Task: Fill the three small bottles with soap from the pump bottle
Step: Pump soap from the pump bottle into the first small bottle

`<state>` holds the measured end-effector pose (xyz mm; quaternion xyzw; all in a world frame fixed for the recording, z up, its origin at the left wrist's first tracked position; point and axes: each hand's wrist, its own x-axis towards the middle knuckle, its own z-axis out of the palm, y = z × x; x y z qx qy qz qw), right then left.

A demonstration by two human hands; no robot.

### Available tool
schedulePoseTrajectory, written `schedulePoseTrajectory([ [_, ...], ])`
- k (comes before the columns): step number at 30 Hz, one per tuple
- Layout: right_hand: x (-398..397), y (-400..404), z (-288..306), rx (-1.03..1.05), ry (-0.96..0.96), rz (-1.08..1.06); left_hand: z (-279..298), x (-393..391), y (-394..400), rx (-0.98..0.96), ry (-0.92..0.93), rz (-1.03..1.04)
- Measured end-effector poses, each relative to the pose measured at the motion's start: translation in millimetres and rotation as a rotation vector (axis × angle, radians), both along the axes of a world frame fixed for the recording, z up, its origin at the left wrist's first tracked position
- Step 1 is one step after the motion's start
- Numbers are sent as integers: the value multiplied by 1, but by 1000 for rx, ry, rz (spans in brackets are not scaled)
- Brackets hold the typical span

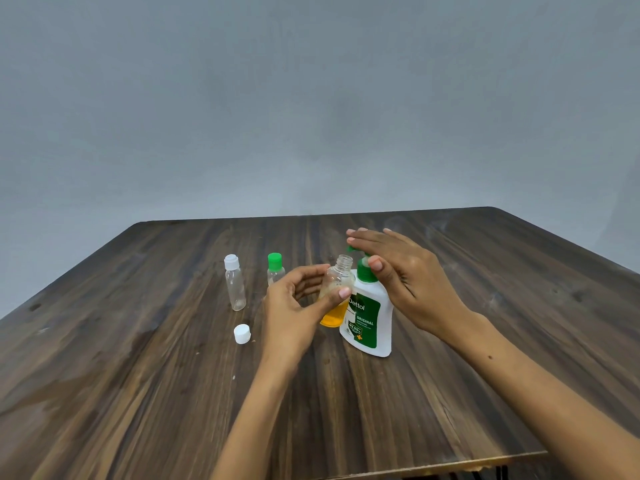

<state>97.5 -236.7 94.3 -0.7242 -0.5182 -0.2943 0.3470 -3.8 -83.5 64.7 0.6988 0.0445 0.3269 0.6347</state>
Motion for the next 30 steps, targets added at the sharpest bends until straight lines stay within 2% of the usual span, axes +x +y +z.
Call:
schedulePoseTrajectory([
  [8, 2, -3, 0, -86, -115, -61, 3, 0, 0, 3, -4, 6],
  [30, 3, 0, -3, 30, 74, 31, 3, 0, -1, 15, 9, 9],
])
